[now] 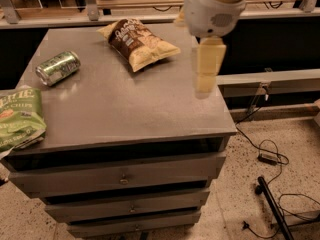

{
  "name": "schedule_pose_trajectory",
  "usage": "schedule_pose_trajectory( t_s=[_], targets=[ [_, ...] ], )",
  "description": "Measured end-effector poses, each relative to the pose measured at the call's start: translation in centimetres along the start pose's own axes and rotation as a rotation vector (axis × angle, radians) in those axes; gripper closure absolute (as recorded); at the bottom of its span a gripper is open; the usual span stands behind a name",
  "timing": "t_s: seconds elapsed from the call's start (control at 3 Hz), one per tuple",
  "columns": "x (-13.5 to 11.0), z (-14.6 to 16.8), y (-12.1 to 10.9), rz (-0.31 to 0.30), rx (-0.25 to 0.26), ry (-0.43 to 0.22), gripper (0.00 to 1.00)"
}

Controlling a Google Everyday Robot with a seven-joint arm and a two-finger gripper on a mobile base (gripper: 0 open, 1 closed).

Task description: Pick green can

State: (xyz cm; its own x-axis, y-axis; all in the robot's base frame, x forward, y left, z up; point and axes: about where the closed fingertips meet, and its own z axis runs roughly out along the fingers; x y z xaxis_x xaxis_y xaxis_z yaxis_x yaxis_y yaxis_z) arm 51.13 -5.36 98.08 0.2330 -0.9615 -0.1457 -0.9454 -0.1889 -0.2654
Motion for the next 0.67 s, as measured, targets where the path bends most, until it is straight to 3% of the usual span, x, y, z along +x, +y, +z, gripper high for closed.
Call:
schedule_pose_trajectory(
  t_s=[0.33, 0.67],
  targets=[
    [-8.73, 1.29, -1.18, -0.184, 0.034, -0.048, 0.0],
    [-8.74, 1.28, -1.19, -0.184, 0.034, -0.048, 0.0]
  ],
)
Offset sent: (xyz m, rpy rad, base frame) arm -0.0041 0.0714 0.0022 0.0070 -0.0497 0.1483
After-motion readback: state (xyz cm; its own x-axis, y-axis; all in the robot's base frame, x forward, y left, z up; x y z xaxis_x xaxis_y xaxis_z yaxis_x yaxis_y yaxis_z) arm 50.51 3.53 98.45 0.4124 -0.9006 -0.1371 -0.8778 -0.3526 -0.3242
